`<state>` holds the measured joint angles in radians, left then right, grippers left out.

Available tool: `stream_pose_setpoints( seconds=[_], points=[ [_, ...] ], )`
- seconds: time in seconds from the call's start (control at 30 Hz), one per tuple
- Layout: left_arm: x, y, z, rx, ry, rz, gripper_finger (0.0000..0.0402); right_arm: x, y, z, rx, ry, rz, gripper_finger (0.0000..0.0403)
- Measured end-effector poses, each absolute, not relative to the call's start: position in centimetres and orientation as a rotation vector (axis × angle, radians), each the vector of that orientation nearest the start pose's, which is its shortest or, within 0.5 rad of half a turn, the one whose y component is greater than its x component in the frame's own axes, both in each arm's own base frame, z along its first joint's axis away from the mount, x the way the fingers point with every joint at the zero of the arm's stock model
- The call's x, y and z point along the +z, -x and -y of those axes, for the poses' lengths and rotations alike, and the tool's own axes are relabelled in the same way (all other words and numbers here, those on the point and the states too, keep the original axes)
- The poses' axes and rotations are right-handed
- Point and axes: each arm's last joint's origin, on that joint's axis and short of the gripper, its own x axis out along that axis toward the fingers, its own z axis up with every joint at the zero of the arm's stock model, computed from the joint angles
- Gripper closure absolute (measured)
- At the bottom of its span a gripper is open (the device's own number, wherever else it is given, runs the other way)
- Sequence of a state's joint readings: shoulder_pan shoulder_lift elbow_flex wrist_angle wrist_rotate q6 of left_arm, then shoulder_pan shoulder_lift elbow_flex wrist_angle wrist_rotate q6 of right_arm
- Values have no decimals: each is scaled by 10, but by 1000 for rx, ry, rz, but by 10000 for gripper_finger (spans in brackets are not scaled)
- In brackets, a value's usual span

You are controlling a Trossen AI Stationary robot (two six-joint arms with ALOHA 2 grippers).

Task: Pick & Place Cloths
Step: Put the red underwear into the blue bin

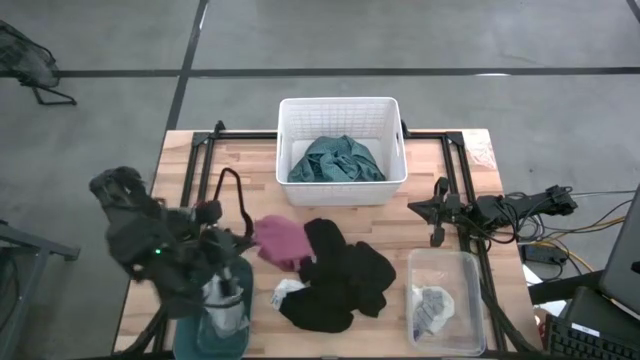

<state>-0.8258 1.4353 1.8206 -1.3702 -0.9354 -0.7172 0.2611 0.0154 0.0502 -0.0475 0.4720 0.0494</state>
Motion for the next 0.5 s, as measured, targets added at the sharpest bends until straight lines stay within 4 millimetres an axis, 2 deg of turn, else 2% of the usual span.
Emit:
stream_pose_setpoints(
  seconds=[0.13,0.23,0.37,0.5],
  points=[
    [464,-157,167,147,144,-557,396,175,-93,-11,-211,-45,-7,394],
    [471,-142,177,85,309,-567,396,175,-93,-11,-211,-46,-7,394],
    [466,-125,191,74,505,-609,396,175,-93,-11,-211,-46,-6,394],
    [445,-109,205,148,661,-703,396,175,-93,-11,-211,-46,-7,394]
  ],
)
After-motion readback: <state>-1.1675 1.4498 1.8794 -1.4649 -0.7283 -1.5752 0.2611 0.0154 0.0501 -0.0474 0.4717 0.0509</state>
